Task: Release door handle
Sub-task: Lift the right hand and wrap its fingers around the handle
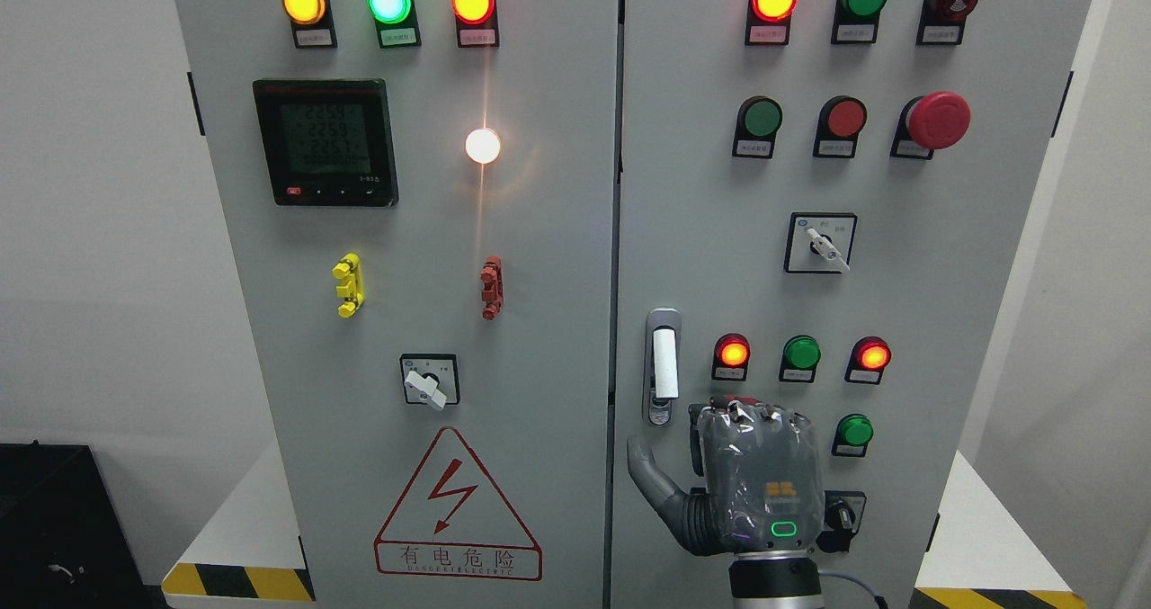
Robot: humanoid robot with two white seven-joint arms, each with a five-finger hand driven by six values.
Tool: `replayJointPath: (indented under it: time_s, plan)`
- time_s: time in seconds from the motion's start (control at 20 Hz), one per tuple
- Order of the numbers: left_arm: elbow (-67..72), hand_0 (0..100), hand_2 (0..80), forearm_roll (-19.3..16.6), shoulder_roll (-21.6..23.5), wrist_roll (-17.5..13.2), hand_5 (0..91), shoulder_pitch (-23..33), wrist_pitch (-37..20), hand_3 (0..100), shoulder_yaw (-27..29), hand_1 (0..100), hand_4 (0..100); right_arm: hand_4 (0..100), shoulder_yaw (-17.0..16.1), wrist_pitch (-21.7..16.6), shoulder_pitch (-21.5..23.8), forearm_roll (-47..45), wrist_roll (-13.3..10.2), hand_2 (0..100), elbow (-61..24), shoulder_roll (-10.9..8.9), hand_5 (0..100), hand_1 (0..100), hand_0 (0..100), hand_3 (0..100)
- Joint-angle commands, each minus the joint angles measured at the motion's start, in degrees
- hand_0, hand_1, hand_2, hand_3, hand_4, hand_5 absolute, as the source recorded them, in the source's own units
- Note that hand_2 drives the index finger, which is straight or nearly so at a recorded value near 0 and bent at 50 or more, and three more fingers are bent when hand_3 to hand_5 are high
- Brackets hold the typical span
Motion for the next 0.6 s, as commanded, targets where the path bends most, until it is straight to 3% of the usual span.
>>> replayJointPath:
  time_s: [0.0, 0.55]
  plan:
    - [0.00, 12, 0.0, 0.00, 0.00, 0.02, 0.0, 0.97, 0.03, 0, 0.00, 56, 0, 100, -0.58, 0.03, -0.78, -0.04, 0.17, 100, -0.09, 0.05, 100, 35, 23, 100]
    - [0.00, 12, 0.0, 0.00, 0.00, 0.02, 0.0, 0.97, 0.03, 0, 0.00, 56, 0, 100, -0.40, 0.03, -4.03, -0.04, 0.34, 100, 2.98, 0.40, 100, 30, 27, 100]
